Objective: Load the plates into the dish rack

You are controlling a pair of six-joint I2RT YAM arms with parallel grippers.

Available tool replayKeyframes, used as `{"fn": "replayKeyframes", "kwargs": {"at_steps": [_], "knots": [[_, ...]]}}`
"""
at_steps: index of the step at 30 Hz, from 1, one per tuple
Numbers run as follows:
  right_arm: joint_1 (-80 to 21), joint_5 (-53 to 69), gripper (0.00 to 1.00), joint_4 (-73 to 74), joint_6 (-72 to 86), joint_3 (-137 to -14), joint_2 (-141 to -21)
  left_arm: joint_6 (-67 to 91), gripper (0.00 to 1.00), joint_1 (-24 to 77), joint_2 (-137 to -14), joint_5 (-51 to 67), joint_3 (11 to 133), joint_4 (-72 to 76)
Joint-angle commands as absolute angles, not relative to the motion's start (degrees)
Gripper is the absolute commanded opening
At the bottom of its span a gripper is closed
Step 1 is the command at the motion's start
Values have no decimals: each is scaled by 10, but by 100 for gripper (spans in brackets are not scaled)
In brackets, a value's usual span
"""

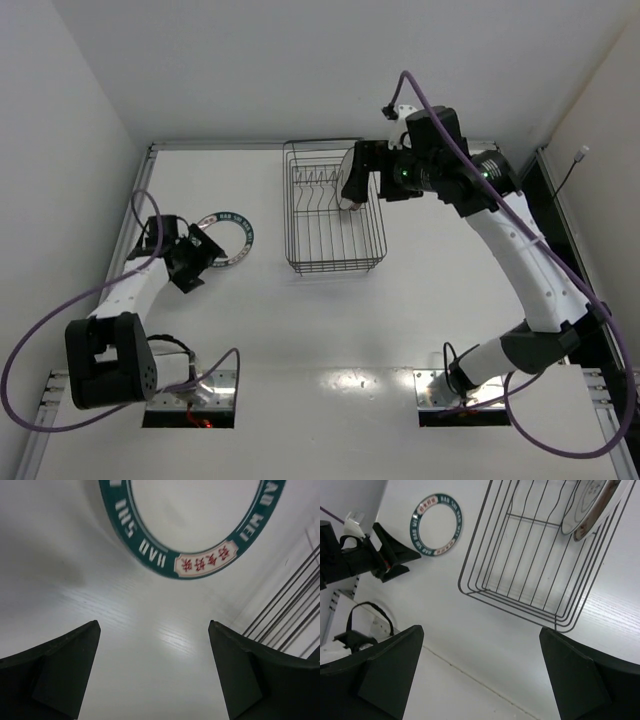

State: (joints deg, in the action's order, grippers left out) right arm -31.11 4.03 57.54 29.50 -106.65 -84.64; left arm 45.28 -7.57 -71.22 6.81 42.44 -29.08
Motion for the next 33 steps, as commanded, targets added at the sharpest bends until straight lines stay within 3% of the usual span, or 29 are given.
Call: {"fn": "replayKeyframes", "kwargs": {"at_steps": [1, 8, 17, 20, 24, 25, 30, 33], "knots": [[-308, 90, 100, 591, 264, -1094, -853, 554, 88, -116, -710, 251, 334, -130], [-302, 128, 100, 613, 251, -1112, -867, 589, 88, -185, -719, 286, 237, 104], [-297, 140, 100, 642, 251, -1117, -862, 637, 75, -214, -854, 299, 213, 259], [-297, 127, 100, 652, 251, -1117, -857, 637, 65, -214, -910, 299, 226, 278], [-292, 120, 100, 657, 251, -1117, -852, 637, 41, -214, -959, 311, 244, 301], [-292, 120, 100, 663, 251, -1117, -852, 637, 29, -214, -974, 318, 253, 301], [-292, 120, 100, 663, 257, -1117, -846, 667, 0, -214, -976, 332, 265, 315], [-292, 129, 100, 649, 262, -1096, -846, 685, 0, -214, -922, 338, 279, 294]]}}
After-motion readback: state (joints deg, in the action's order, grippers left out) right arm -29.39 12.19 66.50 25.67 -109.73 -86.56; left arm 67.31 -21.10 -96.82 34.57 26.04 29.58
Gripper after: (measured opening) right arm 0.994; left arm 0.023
